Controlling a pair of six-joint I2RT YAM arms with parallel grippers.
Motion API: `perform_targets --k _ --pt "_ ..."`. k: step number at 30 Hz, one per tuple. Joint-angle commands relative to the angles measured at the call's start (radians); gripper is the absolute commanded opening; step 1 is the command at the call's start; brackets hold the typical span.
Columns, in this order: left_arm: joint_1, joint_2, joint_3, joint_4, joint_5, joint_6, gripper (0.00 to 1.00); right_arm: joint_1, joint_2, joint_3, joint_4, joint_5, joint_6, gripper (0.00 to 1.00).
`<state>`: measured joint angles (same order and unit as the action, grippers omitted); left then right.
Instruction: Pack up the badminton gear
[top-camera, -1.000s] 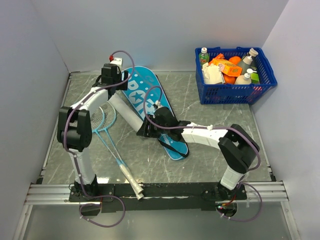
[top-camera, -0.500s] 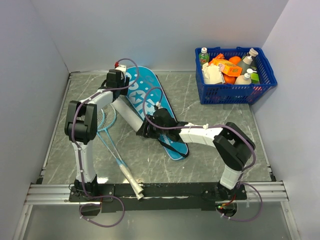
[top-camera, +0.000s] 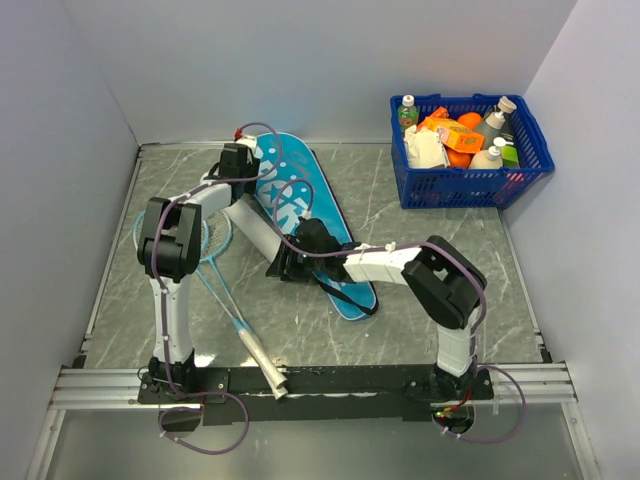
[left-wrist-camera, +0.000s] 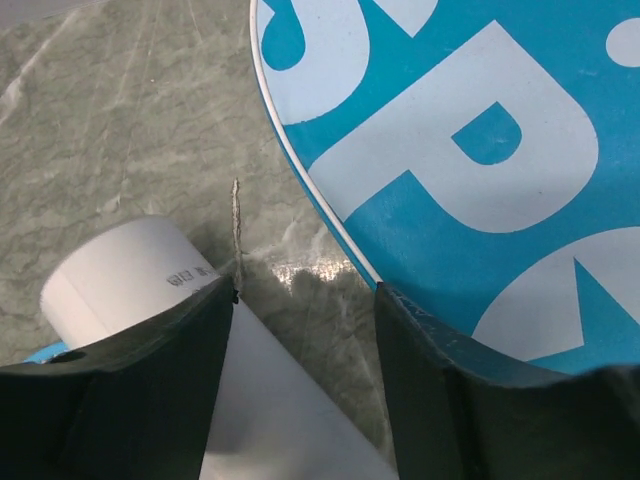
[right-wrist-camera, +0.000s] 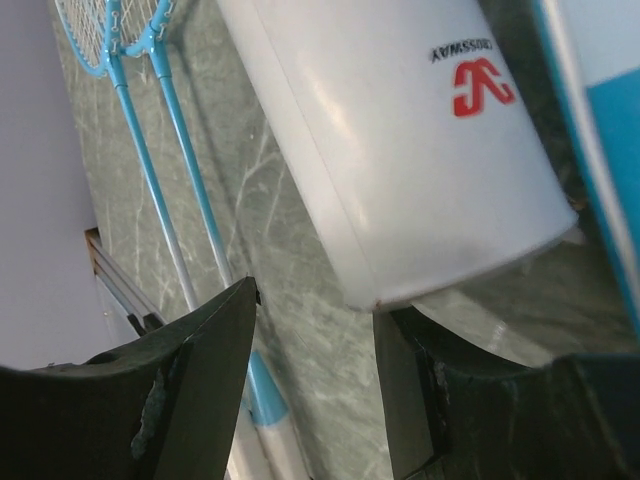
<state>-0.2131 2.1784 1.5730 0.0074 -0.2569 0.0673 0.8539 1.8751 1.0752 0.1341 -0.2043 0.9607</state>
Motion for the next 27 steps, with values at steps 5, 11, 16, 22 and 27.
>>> perform_targets --k 5,11,16,22,27 --pt "-0.009 -0.025 -0.048 -0.029 -0.053 -0.024 0.49 0.014 0.084 0.106 -0.037 0.075 0.061 0.57" --pt "-0.029 -0.048 -0.116 -0.091 -0.110 -0.055 0.39 -0.075 0.099 0.140 -0.096 0.146 0.047 0.58" --pt "-0.060 -0.063 -0.134 -0.136 -0.130 -0.104 0.32 -0.151 0.110 0.199 -0.129 0.169 0.012 0.58" --pt "-0.083 -0.109 -0.171 -0.196 -0.093 -0.191 0.28 -0.225 0.159 0.340 -0.223 0.190 -0.072 0.59" --pt "-0.155 -0.134 -0.168 -0.263 -0.053 -0.239 0.29 -0.276 0.214 0.454 -0.303 0.197 -0.138 0.59"
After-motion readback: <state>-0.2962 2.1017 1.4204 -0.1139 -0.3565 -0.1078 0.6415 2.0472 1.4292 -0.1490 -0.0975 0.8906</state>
